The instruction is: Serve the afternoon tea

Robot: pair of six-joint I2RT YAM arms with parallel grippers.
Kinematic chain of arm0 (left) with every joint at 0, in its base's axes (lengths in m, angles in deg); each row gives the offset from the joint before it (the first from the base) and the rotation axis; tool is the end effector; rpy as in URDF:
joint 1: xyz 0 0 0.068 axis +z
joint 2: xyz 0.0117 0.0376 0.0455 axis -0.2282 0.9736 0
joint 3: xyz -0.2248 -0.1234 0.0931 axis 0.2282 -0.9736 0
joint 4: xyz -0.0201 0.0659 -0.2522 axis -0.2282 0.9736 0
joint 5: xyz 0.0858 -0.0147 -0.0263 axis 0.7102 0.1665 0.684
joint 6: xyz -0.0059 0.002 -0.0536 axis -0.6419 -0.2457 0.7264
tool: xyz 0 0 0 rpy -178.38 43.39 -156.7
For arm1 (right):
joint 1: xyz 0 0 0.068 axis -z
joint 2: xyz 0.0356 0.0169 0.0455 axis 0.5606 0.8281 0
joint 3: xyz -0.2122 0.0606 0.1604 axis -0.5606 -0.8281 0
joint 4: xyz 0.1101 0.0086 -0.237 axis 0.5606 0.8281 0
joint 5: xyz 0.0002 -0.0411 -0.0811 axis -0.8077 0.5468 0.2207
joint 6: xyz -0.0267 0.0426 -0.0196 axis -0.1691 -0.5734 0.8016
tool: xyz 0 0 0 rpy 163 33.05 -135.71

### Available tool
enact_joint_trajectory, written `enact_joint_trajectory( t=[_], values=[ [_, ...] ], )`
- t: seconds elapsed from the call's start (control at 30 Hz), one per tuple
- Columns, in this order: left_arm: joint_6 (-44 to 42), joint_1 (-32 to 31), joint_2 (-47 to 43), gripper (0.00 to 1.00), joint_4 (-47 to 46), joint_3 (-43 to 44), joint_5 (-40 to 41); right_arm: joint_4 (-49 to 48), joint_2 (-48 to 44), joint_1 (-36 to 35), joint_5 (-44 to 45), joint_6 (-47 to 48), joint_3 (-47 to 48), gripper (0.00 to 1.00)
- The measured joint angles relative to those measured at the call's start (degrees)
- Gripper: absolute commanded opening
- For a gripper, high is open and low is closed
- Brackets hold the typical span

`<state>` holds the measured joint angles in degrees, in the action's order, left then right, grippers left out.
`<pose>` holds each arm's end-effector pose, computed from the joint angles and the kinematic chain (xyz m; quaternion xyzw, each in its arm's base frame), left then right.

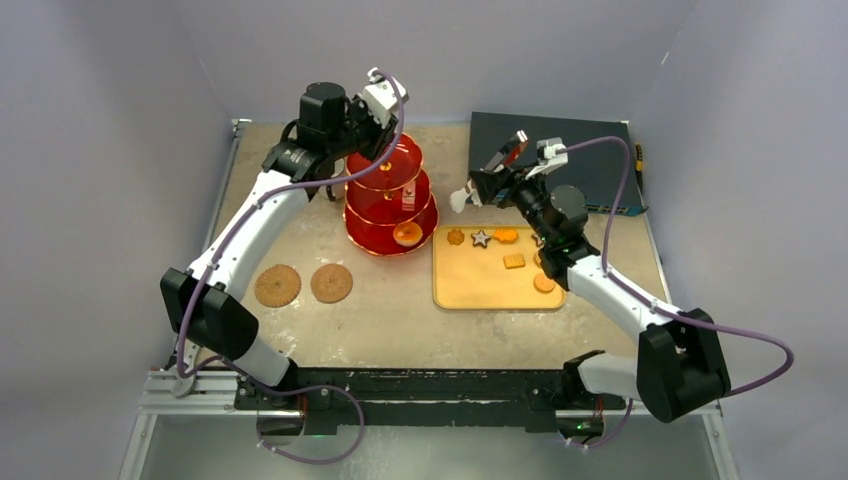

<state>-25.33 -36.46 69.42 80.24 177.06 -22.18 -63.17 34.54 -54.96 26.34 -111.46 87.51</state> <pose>0.3303 -0.1533 0.4136 0.3636 0.7260 -0.1459 0.5651 0.2651 0.1067 0.3160 -0.0404 0.6195 0.3405 0.7062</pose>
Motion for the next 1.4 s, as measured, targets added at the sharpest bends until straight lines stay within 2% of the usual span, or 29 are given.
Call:
enact_joint_trajectory(
  t=[0.23, 0.4, 0.5, 0.63, 0.73, 0.77, 0.83, 0.93, 0.97, 1.0, 1.07, 1.17, 1.4],
  values=[
    [5.6, -0.9, -0.4, 0.35, -1.4, -0.3, 10.3, 2.8, -2.5, 0.0, 4.3, 2.3, -2.6, 0.67],
    [6.7, -4.4, -2.4, 0.36, -1.6, -3.0, 17.2, 4.0, -4.6, 0.0, 7.0, 3.5, -5.3, 0.67],
    [6.5, -6.9, -3.3, 0.33, -1.6, -3.9, 20.7, 4.6, -5.1, 0.0, 9.0, 3.6, -7.2, 0.66],
    [6.2, -9.4, -4.0, 0.23, -1.7, -4.4, 25.2, 5.0, -5.8, 0.0, 11.4, 3.7, -10.3, 0.67],
    [6.0, -9.9, -4.8, 0.23, -1.6, -4.4, 27.5, 5.4, -5.9, 0.0, 14.0, 3.7, -11.6, 0.67],
    [6.0, -10.0, -5.2, 0.25, -1.6, -4.4, 28.0, 5.7, -5.9, 0.0, 15.1, 3.8, -11.7, 0.68],
    [6.1, -10.1, -6.1, 0.39, -1.6, -4.4, 28.8, 6.1, -5.9, 0.0, 17.4, 4.1, -11.8, 0.68],
    [6.6, -10.5, -7.6, 0.76, -1.0, -4.4, 28.9, 6.3, -5.9, 0.0, 21.0, 4.4, -11.8, 0.68],
    [6.7, -10.6, -8.0, 0.85, -0.6, -4.3, 28.7, 6.4, -5.8, 0.0, 22.1, 4.5, -11.8, 0.68],
    [7.0, -10.7, -8.2, 0.9, -0.1, -4.2, 28.5, 6.4, -5.5, 0.0, 23.1, 4.7, -11.8, 0.68],
    [7.4, -10.9, -8.4, 0.96, 1.3, -3.4, 27.9, 6.4, -4.7, 0.0, 25.1, 5.0, -11.8, 0.68],
    [7.7, -10.9, -8.9, 0.99, 3.1, -2.4, 27.3, 6.4, -3.0, 0.0, 27.4, 5.7, -11.8, 0.69],
    [7.7, -10.9, -10.7, 0.99, 7.6, -0.1, 27.9, 4.4, 0.9, 0.0, 30.9, 7.0, -11.8, 0.7]
  ],
)
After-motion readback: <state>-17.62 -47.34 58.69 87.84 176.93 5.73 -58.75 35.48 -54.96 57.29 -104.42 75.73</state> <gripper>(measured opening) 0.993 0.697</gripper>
